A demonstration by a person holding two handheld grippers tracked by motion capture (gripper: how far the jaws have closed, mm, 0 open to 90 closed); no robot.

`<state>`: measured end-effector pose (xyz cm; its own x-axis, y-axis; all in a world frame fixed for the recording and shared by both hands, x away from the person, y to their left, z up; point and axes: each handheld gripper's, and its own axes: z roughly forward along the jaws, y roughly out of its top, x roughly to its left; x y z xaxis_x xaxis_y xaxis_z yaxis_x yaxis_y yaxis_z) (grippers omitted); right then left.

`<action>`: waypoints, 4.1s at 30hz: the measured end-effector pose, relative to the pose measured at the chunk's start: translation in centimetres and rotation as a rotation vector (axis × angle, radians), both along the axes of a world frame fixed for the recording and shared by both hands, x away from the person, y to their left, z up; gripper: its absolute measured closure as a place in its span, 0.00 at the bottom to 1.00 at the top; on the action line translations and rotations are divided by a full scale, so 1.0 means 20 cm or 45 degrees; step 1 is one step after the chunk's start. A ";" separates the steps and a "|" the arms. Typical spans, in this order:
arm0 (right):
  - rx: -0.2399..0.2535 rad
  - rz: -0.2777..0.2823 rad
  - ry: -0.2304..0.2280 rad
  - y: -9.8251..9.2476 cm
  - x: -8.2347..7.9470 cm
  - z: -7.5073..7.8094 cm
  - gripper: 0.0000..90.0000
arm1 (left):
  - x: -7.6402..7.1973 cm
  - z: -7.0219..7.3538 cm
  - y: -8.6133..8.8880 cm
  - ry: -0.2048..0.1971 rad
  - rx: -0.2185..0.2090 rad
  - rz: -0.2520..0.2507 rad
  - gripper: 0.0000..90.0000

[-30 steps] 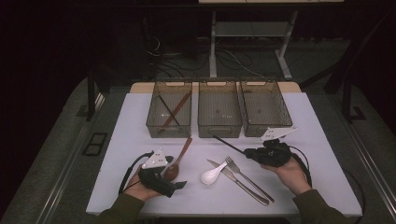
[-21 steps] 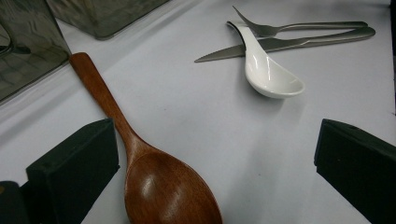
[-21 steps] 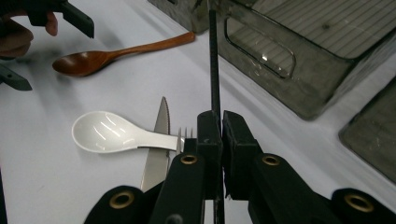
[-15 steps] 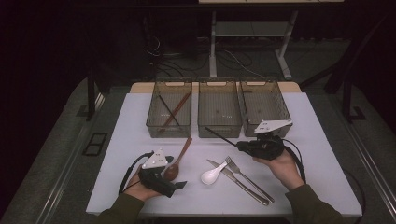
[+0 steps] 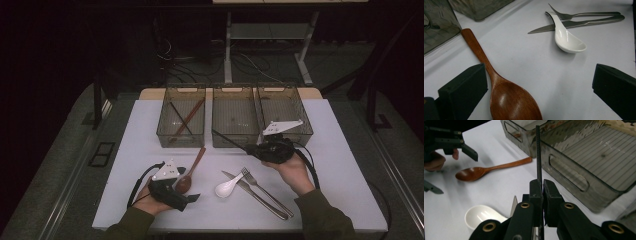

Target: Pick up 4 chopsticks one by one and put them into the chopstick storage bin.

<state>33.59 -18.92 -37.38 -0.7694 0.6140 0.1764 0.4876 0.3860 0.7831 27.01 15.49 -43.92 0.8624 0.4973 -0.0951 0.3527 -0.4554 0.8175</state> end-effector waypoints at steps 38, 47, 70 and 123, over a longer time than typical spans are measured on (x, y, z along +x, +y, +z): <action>-0.047 -0.100 0.033 0.45 0.36 0.05 0.96 | 0.00 0.00 -0.01 -0.006 -0.018 -0.011 0.00; -0.087 -0.111 0.034 0.58 0.44 0.06 0.96 | 0.00 0.00 -0.01 -0.007 -0.022 -0.011 0.00; -0.177 -0.175 0.093 0.95 0.71 0.00 0.96 | 0.00 0.00 -0.01 -0.004 -0.032 -0.017 0.00; 0.026 -0.033 0.025 0.46 0.41 0.10 0.36 | 0.00 0.00 0.00 0.002 -0.033 -0.005 0.00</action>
<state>41.86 -9.78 -35.40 -0.7495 0.6298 0.2039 0.5125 0.3571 0.7809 26.99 15.46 -43.83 0.8642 0.4911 -0.1097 0.3525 -0.4353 0.8284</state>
